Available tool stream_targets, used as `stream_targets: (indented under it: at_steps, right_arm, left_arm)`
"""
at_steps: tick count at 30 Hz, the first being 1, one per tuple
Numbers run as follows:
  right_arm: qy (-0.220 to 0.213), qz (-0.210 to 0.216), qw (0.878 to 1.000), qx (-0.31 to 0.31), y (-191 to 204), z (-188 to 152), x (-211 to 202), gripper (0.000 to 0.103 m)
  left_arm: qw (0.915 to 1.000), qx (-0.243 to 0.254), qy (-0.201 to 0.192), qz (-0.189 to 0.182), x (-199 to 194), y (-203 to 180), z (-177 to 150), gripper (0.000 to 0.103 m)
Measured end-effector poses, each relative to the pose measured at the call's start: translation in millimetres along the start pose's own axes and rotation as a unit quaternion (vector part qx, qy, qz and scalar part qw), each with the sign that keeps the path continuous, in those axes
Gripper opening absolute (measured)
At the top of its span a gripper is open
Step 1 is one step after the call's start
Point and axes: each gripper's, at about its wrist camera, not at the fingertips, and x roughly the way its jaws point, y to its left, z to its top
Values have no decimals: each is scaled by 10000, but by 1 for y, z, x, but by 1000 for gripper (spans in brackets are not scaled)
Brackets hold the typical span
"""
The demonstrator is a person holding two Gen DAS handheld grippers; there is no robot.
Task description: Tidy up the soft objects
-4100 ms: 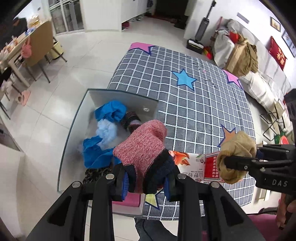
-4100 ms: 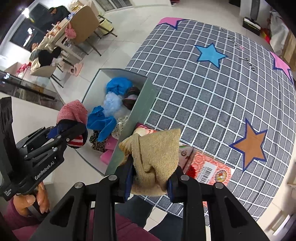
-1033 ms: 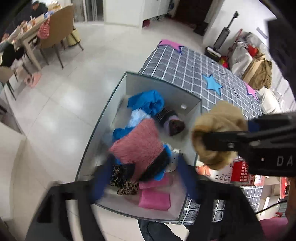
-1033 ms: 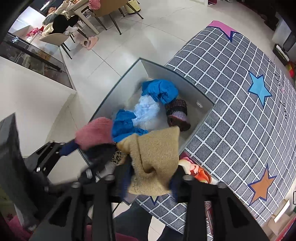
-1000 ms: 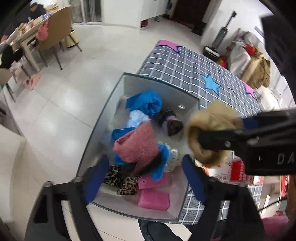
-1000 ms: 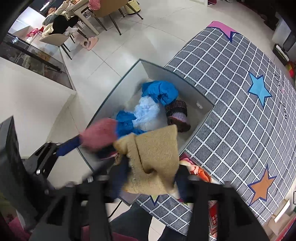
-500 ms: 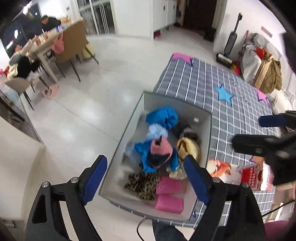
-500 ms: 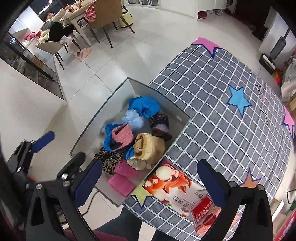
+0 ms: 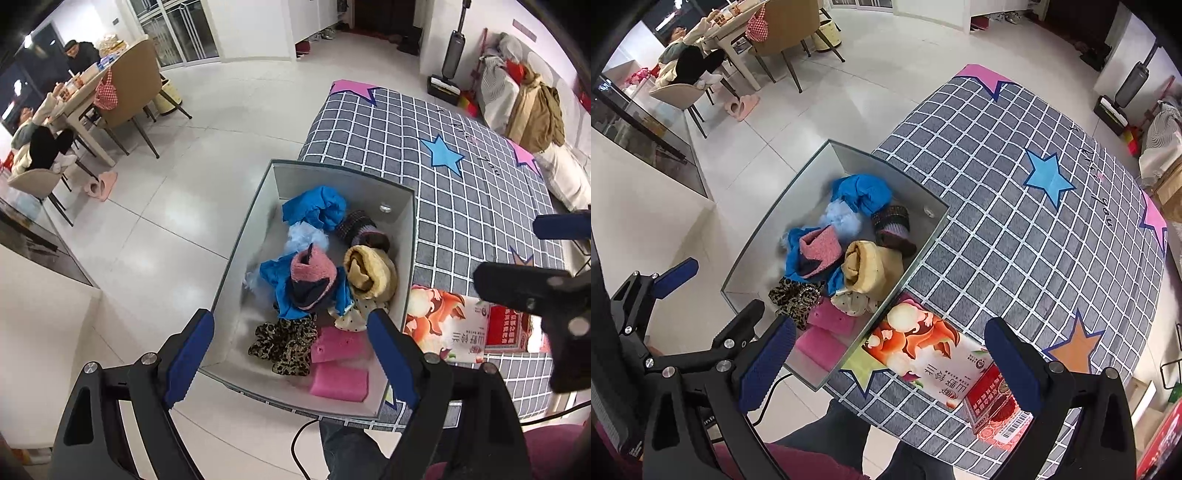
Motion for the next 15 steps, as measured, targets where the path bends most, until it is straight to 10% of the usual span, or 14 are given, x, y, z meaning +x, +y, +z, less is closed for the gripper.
stream_targets:
  at_steps: [15]
  right_arm:
    - [28, 107, 9999, -62, 7, -7, 3, 103]
  left_arm:
    - [9999, 8, 39, 110, -7, 1, -7, 87]
